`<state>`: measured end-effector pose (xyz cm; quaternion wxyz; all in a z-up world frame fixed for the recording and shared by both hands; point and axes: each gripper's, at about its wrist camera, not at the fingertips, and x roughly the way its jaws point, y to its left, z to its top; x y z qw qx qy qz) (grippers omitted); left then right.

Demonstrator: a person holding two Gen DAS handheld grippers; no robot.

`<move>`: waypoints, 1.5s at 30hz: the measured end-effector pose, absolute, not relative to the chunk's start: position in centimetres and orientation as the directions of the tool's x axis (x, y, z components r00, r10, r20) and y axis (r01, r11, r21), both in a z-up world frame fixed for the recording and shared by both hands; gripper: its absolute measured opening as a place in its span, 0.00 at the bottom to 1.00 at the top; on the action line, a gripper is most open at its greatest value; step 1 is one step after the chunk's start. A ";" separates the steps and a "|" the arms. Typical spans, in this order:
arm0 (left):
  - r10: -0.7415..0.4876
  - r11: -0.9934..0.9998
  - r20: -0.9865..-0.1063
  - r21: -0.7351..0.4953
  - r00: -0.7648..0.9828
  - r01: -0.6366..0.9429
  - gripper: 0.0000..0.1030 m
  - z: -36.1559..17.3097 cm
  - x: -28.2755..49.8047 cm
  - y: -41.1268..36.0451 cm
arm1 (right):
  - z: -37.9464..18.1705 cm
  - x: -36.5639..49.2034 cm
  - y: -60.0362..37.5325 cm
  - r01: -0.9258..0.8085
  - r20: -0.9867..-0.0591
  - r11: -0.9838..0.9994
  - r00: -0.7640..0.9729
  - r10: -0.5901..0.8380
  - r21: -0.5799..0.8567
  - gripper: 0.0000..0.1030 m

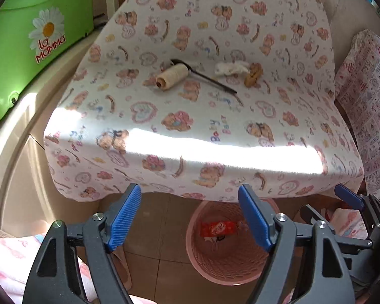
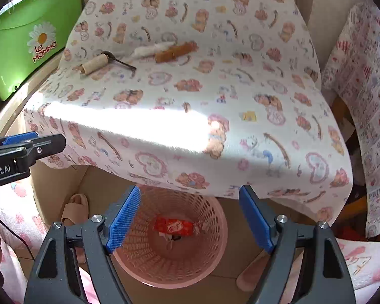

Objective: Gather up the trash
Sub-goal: 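Raise both tools back over the chair seat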

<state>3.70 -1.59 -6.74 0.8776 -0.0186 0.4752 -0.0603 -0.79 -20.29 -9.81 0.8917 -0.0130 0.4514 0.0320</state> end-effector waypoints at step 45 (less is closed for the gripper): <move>-0.197 0.966 -0.784 -0.054 0.589 0.252 0.42 -7.1 17.8 1.5 | -3.1 9.9 -23.1 -0.074 -0.657 0.990 0.753 -0.022 -0.118 0.82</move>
